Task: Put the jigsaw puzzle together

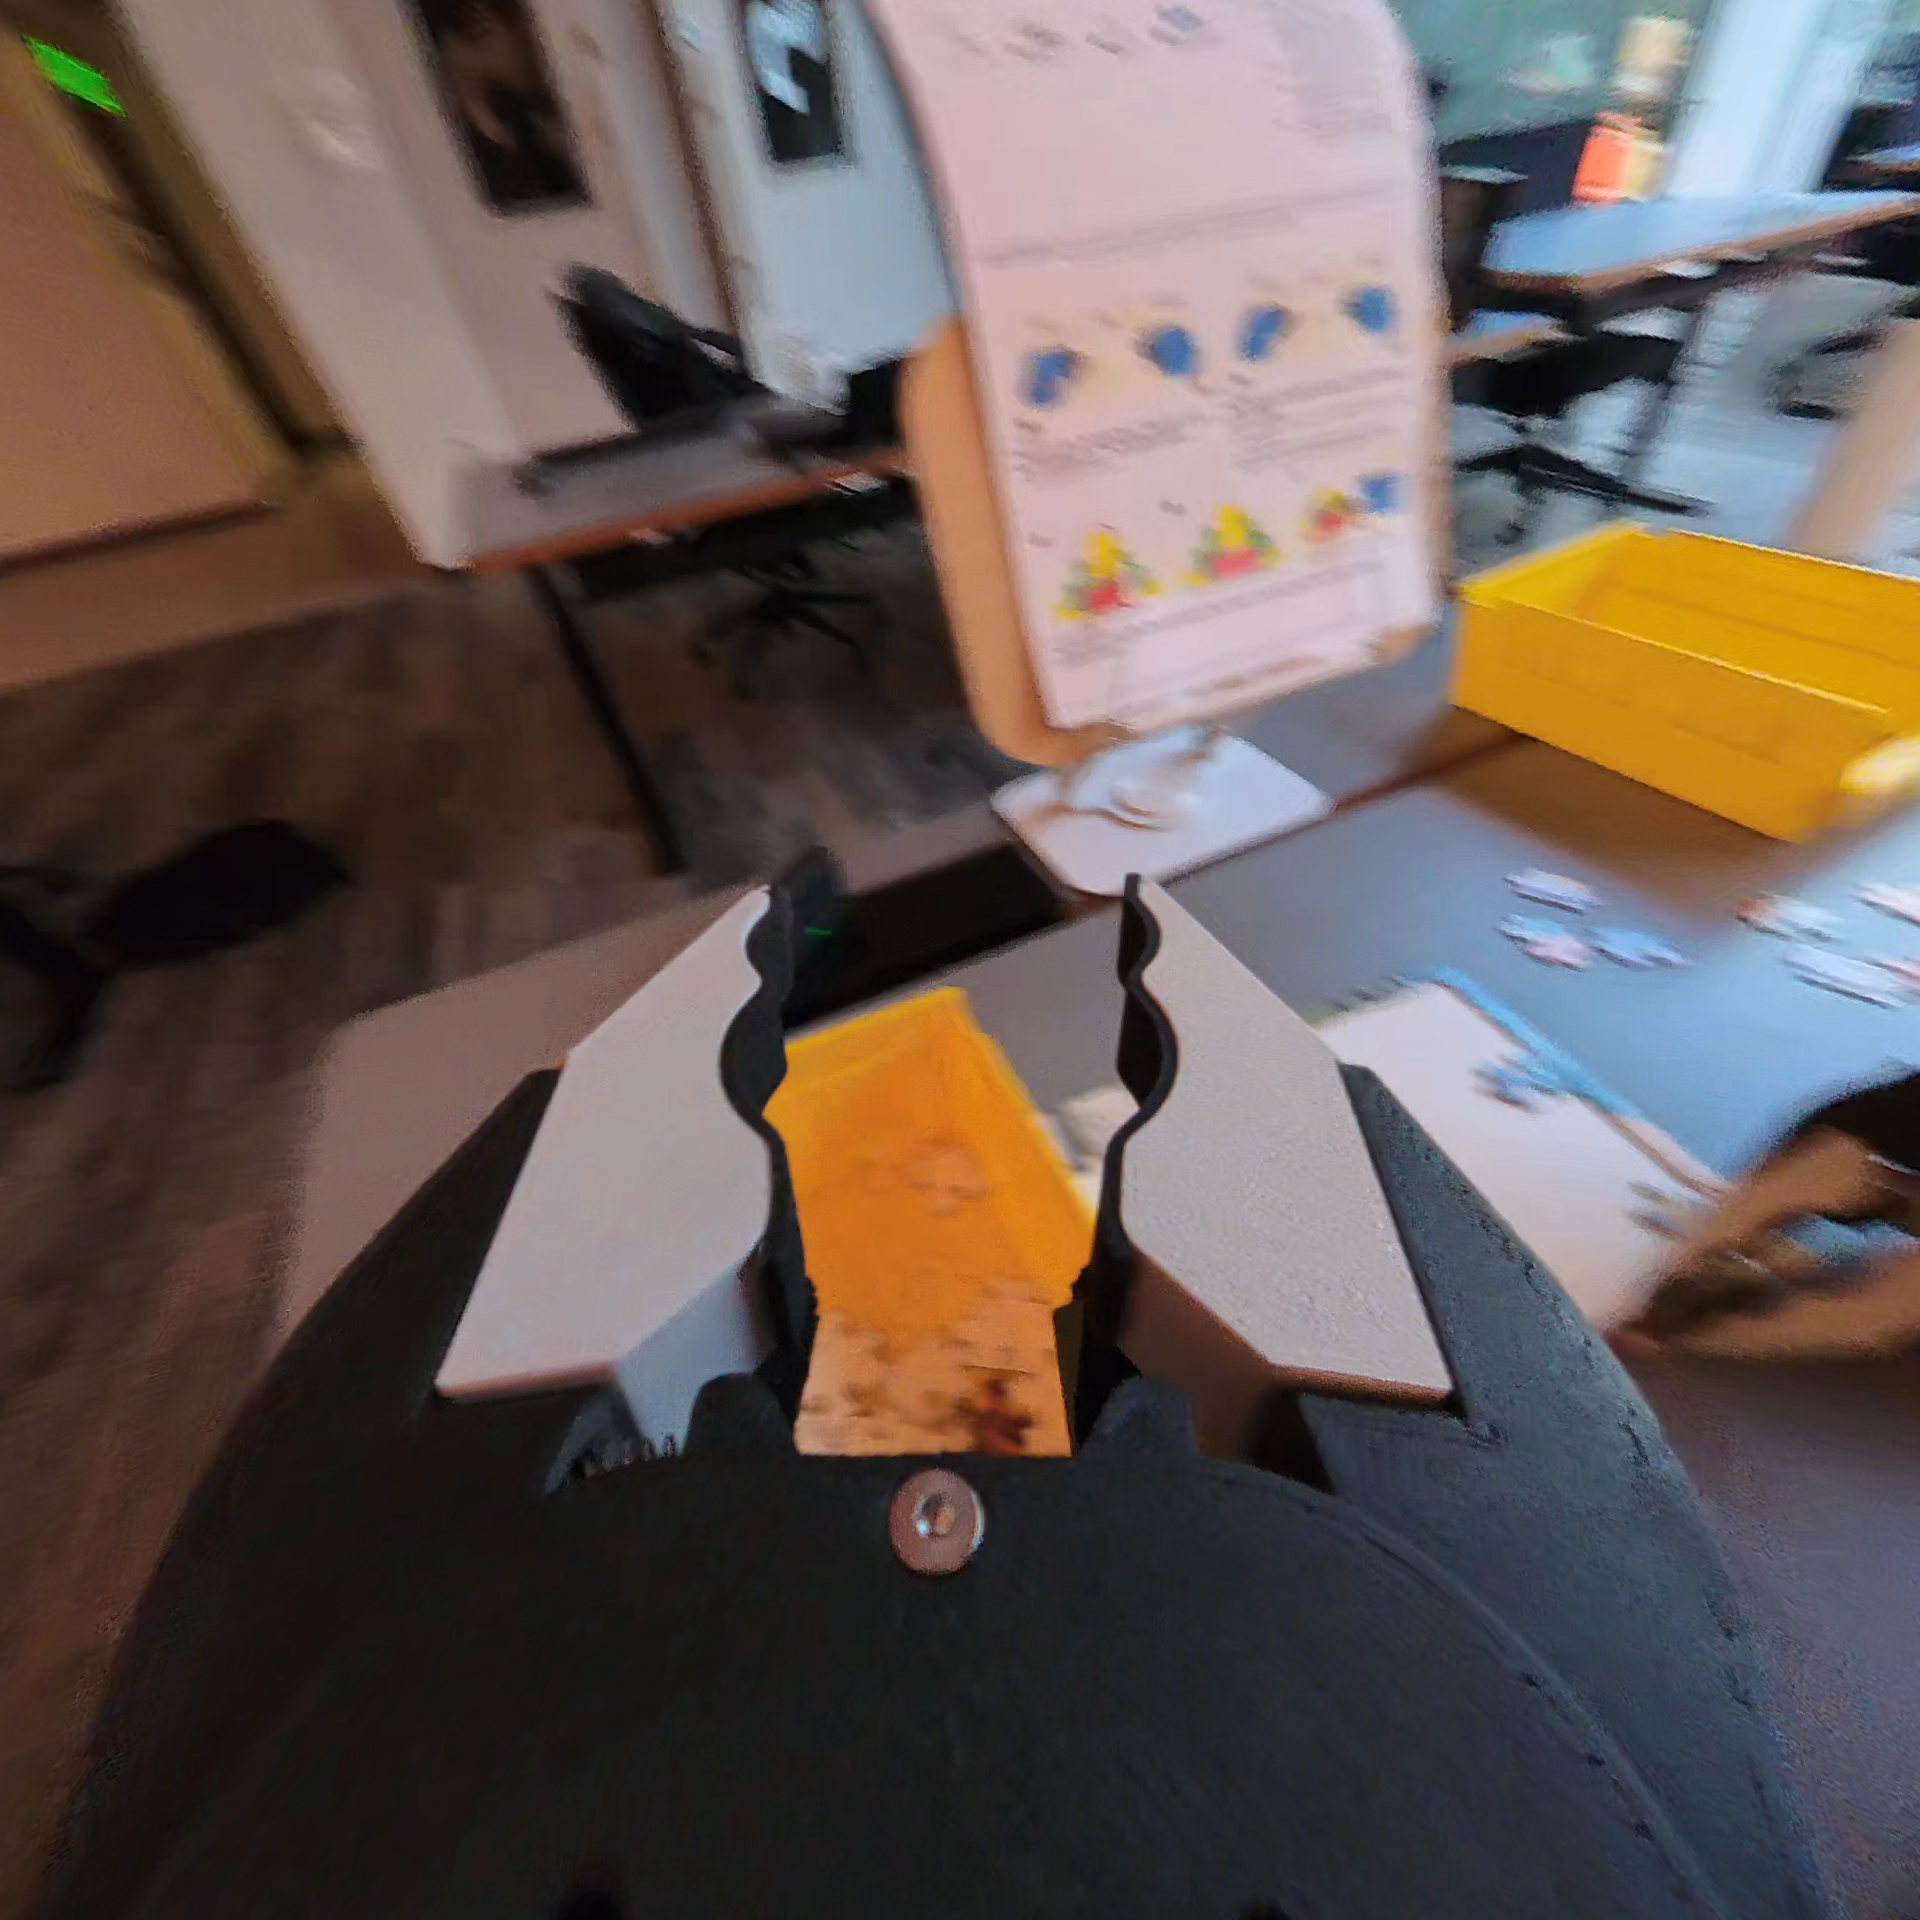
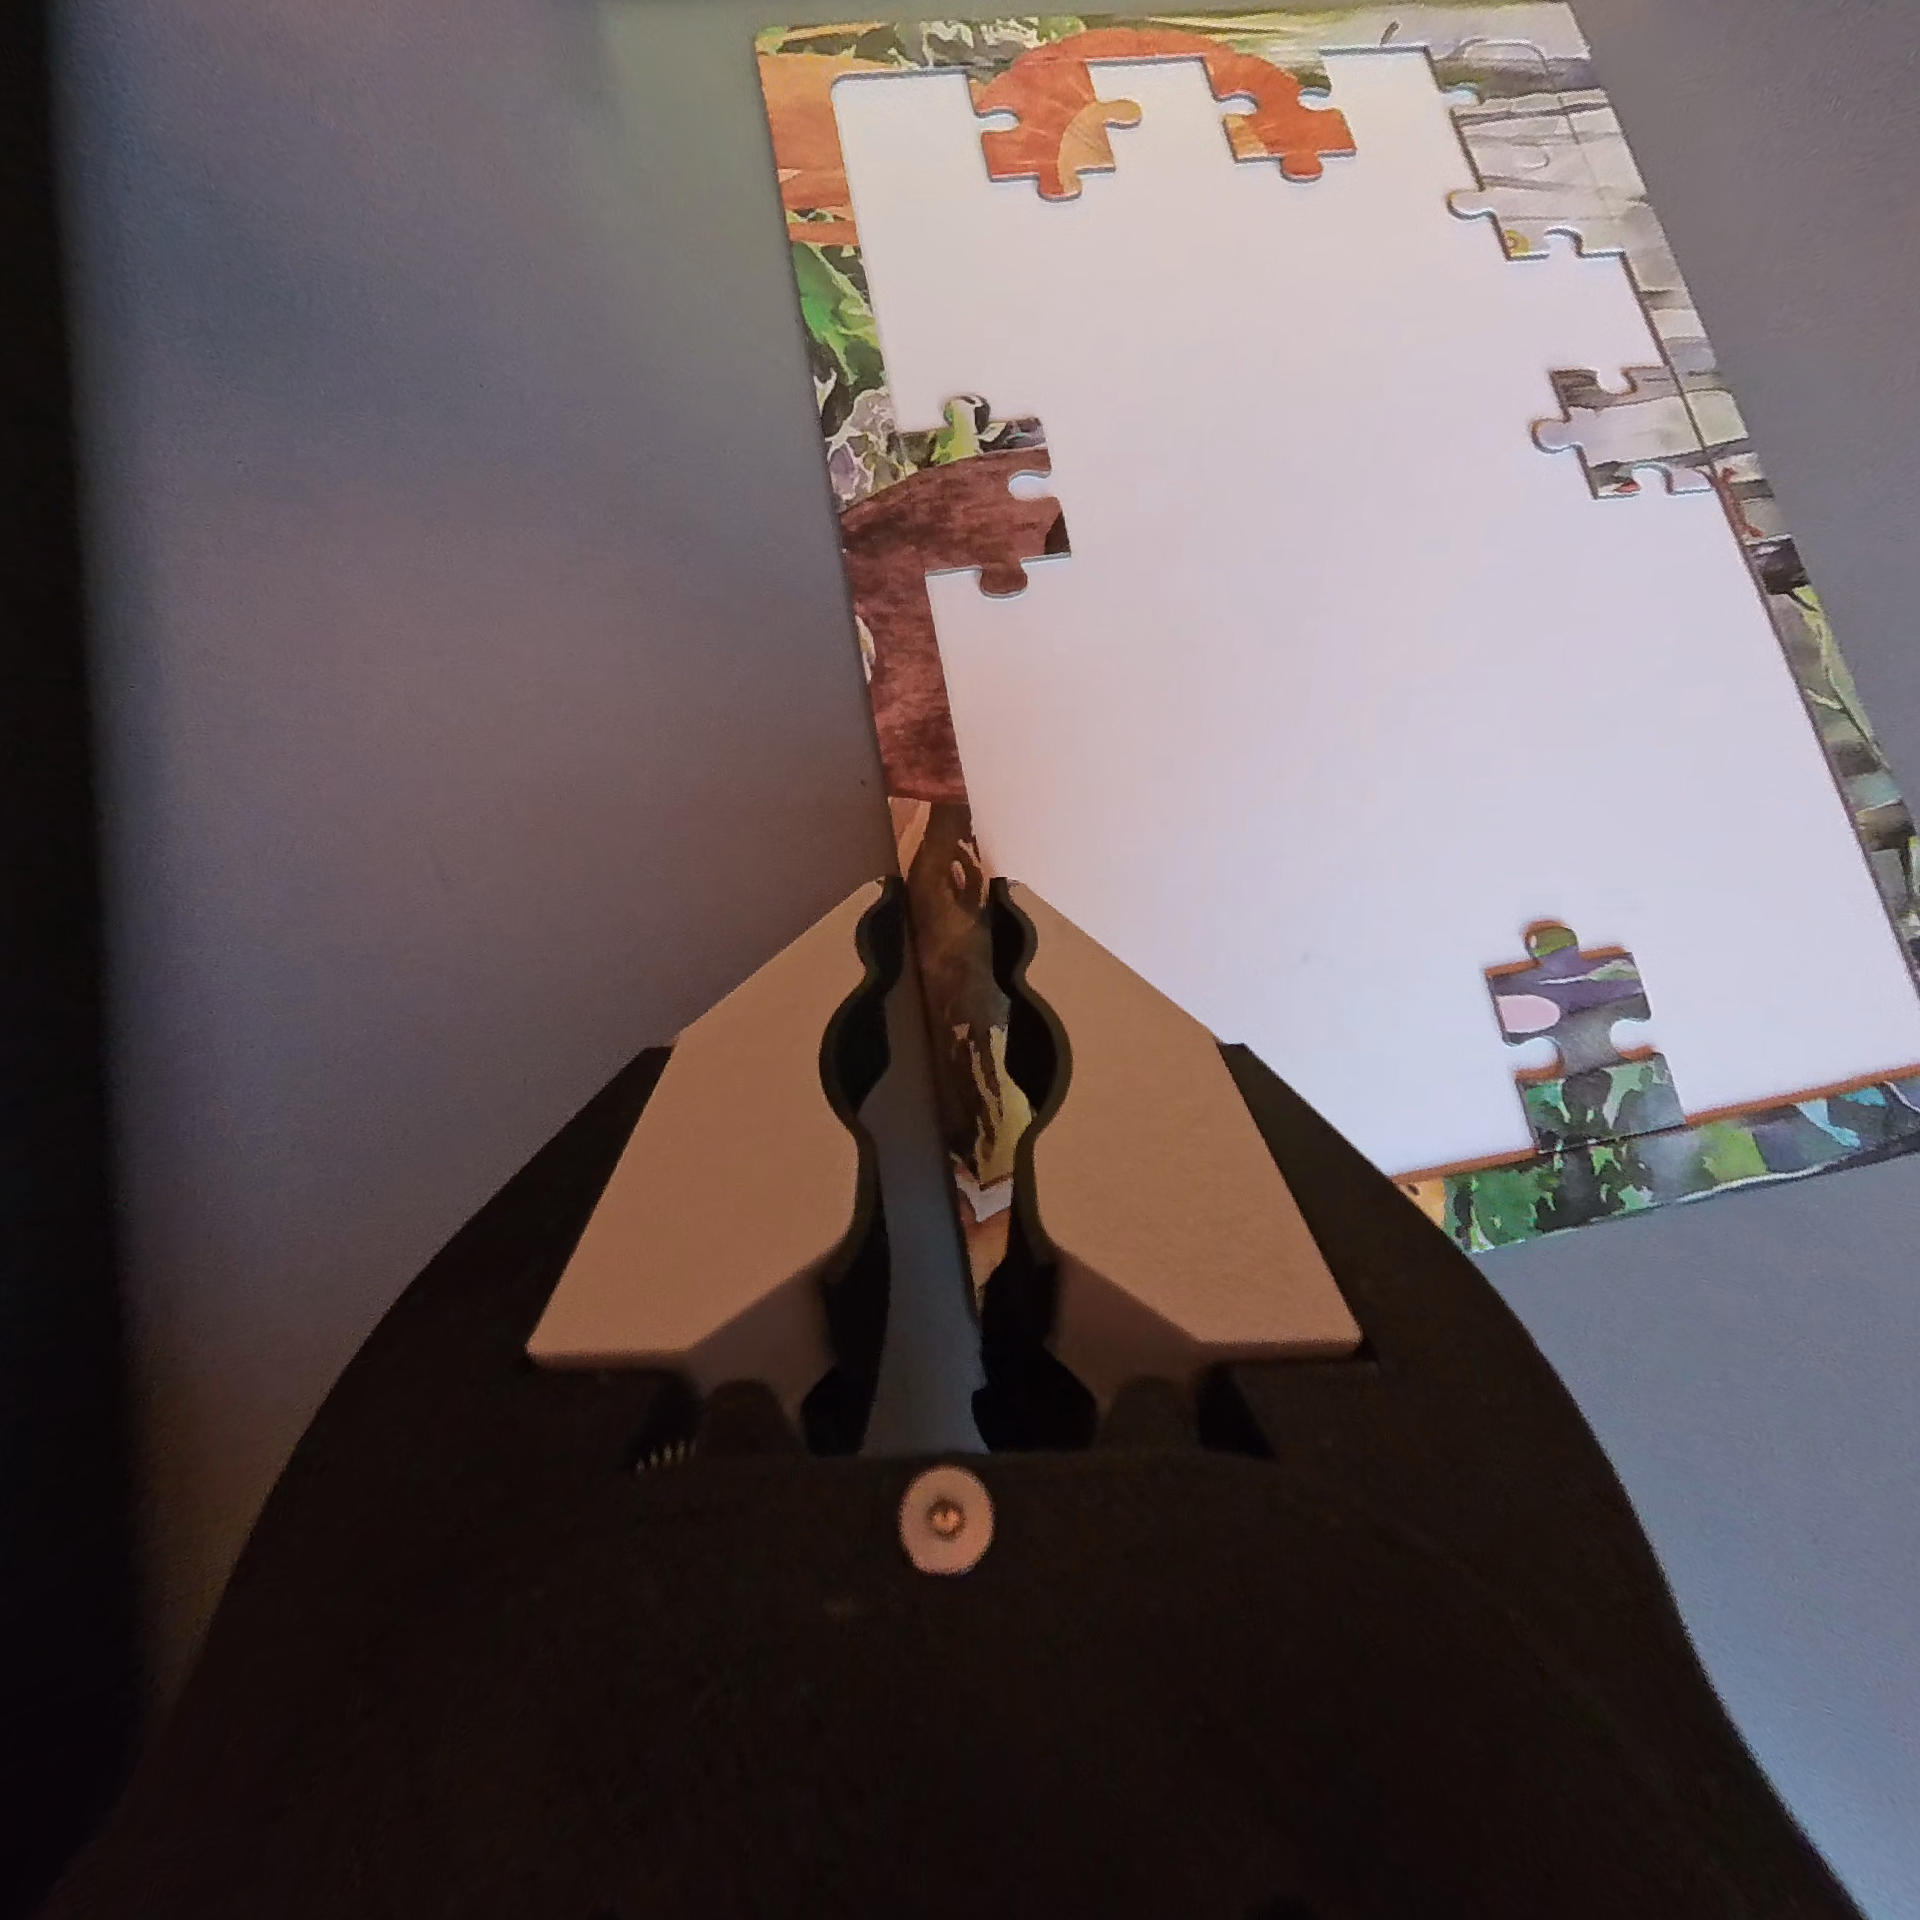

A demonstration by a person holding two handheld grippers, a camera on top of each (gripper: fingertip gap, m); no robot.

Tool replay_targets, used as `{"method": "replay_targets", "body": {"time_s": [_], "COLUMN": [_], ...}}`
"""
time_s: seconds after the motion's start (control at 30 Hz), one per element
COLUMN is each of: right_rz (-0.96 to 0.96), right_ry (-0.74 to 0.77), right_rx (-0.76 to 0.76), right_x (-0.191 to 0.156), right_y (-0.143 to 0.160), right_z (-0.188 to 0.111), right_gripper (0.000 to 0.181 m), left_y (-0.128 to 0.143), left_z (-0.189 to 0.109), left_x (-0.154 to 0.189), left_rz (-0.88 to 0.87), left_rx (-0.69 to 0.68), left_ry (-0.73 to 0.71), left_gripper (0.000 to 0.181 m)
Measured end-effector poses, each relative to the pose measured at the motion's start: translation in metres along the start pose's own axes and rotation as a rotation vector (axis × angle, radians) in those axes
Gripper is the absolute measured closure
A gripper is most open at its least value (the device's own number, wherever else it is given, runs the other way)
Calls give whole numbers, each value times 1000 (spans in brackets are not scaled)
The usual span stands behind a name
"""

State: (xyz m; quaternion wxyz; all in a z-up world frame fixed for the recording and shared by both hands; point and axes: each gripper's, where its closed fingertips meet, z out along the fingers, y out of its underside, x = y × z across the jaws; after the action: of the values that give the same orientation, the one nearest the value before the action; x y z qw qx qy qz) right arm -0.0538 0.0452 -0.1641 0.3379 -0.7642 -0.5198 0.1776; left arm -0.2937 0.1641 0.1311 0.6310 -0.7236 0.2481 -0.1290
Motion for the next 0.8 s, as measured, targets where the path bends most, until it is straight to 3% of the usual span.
{"method": "replay_targets", "body": {"time_s": [0.07, 0.13, 0.3, 0.43, 0.57, 0.67, 0.8], "right_rz": [8, 10, 37, -43, -93, -84, -85], "right_ry": [-1, 6, 0, 68, 108, 125, 140], "right_rx": [2, -2, 4, 4, 76, 92, 109], "right_x": [0, 2, 2, 4, 4, 8, 10], "right_y": [1, 3, 6, 0, -17, -22, -27], "right_z": [-1, -2, -1, 1, -4, -7, -11], "right_gripper": [165, 165, 164, 151, 151, 151, 151], "left_y": [6, 23, 93, 156, 218, 242, 268], "left_z": [-18, -30, -27, -13, -6, 5, -3], "left_x": [-43, -65, -51, -46, -42, -47, -48], "left_rz": [54, 97, 11, 73, 28, 1, -17], "left_rx": [45, 2, -322, -659, -984, -1063, -1178], "left_ry": [-204, -267, -79, -47, -17, -24, -10], "left_gripper": [119, 130, 127, 129, 123, 121, 123]}}
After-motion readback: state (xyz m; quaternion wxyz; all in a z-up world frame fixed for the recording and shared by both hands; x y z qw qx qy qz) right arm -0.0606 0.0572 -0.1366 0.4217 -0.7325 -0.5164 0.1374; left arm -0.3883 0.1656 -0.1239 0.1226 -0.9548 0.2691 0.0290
